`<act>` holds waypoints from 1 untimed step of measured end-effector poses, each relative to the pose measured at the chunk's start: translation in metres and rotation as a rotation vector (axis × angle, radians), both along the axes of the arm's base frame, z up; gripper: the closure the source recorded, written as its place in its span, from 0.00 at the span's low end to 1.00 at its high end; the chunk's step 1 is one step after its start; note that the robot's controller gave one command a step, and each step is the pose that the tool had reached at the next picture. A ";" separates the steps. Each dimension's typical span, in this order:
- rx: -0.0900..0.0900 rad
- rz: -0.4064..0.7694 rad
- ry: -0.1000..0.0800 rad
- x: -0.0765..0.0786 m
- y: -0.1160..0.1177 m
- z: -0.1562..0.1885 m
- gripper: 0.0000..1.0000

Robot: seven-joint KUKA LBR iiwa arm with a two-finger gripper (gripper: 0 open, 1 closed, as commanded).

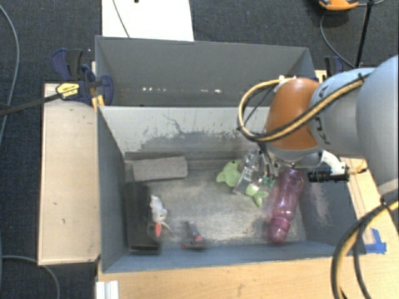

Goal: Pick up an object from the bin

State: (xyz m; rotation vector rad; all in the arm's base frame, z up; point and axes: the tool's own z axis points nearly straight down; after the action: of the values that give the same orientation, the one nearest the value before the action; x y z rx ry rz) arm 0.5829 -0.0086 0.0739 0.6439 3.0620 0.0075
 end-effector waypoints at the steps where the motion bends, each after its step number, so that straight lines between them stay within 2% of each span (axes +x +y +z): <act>1: 0.000 0.006 0.004 0.000 -0.001 0.040 1.00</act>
Offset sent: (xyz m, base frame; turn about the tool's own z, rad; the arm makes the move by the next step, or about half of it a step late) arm -0.0080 -0.0096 0.1711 -0.1533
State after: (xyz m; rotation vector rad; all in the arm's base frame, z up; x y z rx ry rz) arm 0.5827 -0.0093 0.1136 0.6356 3.0682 0.0066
